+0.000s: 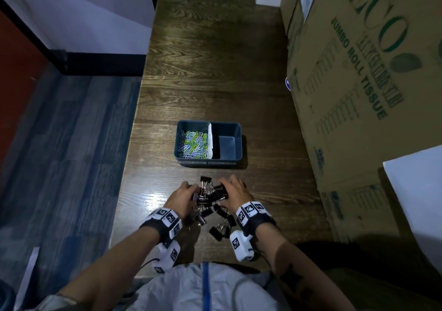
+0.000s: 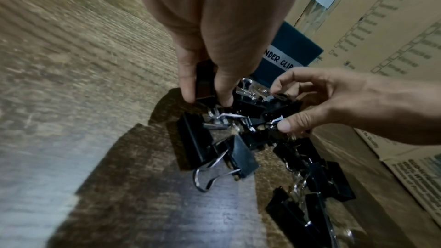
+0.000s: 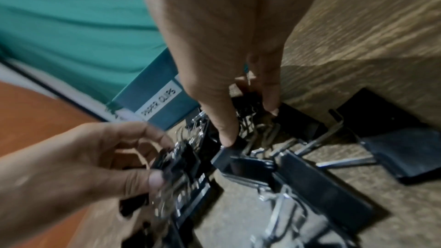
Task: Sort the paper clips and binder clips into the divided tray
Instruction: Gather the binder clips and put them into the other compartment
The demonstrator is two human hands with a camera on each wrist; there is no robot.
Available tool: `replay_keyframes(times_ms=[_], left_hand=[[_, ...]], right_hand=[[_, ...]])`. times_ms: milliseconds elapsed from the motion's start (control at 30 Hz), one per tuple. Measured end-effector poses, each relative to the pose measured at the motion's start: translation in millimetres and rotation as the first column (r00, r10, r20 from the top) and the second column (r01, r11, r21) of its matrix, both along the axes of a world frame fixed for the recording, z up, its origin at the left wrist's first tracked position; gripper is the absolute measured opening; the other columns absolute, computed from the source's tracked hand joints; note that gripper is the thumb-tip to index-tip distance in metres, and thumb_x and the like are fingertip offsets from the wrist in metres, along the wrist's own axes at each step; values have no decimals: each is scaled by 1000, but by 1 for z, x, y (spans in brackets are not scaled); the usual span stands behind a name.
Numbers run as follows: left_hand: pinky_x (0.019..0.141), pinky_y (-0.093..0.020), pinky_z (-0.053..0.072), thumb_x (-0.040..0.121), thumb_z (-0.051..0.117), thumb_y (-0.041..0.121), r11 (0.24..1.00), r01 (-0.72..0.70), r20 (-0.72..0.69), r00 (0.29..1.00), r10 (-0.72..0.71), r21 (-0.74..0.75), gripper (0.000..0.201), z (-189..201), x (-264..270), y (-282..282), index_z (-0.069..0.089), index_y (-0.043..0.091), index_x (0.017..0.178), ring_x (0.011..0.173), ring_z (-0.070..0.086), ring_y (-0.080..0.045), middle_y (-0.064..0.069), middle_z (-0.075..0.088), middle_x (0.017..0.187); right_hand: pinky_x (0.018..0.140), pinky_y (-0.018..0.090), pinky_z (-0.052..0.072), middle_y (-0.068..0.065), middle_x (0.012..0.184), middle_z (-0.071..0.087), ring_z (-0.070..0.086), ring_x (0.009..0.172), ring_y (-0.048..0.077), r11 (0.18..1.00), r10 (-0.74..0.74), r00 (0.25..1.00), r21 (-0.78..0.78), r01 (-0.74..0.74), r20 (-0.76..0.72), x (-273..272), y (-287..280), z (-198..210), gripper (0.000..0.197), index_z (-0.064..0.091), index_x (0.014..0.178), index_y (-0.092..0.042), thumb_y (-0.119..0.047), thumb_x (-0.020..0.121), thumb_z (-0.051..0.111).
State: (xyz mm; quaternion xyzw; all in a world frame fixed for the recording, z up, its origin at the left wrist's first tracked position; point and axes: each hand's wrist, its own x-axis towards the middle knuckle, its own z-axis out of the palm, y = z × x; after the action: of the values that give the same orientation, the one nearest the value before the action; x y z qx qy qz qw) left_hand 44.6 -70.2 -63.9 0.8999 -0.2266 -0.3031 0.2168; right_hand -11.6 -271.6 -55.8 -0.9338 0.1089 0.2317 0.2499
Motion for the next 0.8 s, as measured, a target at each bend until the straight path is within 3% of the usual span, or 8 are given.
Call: replay_keyframes(times_ms=[67, 133, 300, 400, 533, 633, 733, 800], left_hand=[[74, -29, 45, 81, 67, 8, 1000, -11, 42, 999, 12, -18, 31, 4, 1, -1, 57, 22, 107, 87, 59, -26, 1, 50, 96], [74, -25, 43, 81, 69, 8, 999, -16, 64, 998, 19, -43, 31, 8, 1, -1, 61, 21, 108, 86, 59, -20, 4, 54, 92], [76, -28, 47, 84, 69, 14, 996, 35, 120, 992, -25, -80, 31, 22, 1, -1, 64, 20, 114, 89, 62, -20, 1, 63, 94], [67, -27, 40, 85, 69, 21, 997, 34, 183, 983, -21, -68, 30, 36, 2, -4, 62, 21, 114, 86, 63, -21, 1, 67, 92], [56, -16, 31, 86, 70, 28, 994, 45, 289, 957, -14, -103, 31, 62, 8, -21, 63, 25, 116, 72, 64, -13, 5, 69, 80], [57, -10, 33, 89, 67, 32, 988, 37, 346, 938, 18, -151, 31, 81, 28, -50, 62, 22, 117, 71, 61, -11, 4, 67, 82], [66, -25, 49, 87, 67, 36, 984, 7, 381, 922, 63, -180, 33, 97, 54, -80, 61, 20, 115, 79, 62, -13, 6, 65, 89], [71, -31, 51, 84, 69, 42, 983, -19, 373, 924, 87, -180, 37, 106, 66, -90, 62, 19, 113, 86, 64, -17, 4, 67, 95]], right_hand=[[86, 41, 49, -4, 110, 44, 51, 104, 22, 997, -78, 996, 29, 76, 40, 0, -4, 0, 46, 48, 99, -35, -19, 74, 82], [82, 33, 48, -8, 104, 49, 56, 99, 18, 992, -118, 991, 39, 116, 62, 0, -7, 4, 34, 52, 88, -32, -15, 77, 79], [89, 31, 54, 4, 121, 67, 66, 103, 22, 989, -144, 988, 26, 142, 56, -1, -13, 13, 13, 73, 102, -21, -17, 90, 70], [84, 33, 58, 2, 108, 72, 68, 92, 16, 988, -153, 985, 25, 151, 74, -5, -18, 19, 12, 73, 102, -23, -24, 92, 68], [83, 36, 58, 5, 102, 72, 68, 90, 19, 975, -220, 973, 34, 218, 72, -5, -21, 28, 10, 74, 101, -21, -22, 93, 67], [70, 35, 61, 1, 95, 70, 68, 80, 14, 940, -326, 942, 131, 314, 83, -3, -24, 37, 6, 72, 95, -22, -18, 90, 70], [53, 23, 57, -3, 89, 70, 65, 69, 5, 906, -402, 897, 218, 362, 182, 7, -28, 57, 9, 72, 97, -19, -15, 89, 71], [63, 24, 56, -1, 92, 72, 64, 74, 6, 923, -380, 873, 192, 335, 307, 20, -33, 73, 11, 74, 98, -16, -14, 87, 73]])
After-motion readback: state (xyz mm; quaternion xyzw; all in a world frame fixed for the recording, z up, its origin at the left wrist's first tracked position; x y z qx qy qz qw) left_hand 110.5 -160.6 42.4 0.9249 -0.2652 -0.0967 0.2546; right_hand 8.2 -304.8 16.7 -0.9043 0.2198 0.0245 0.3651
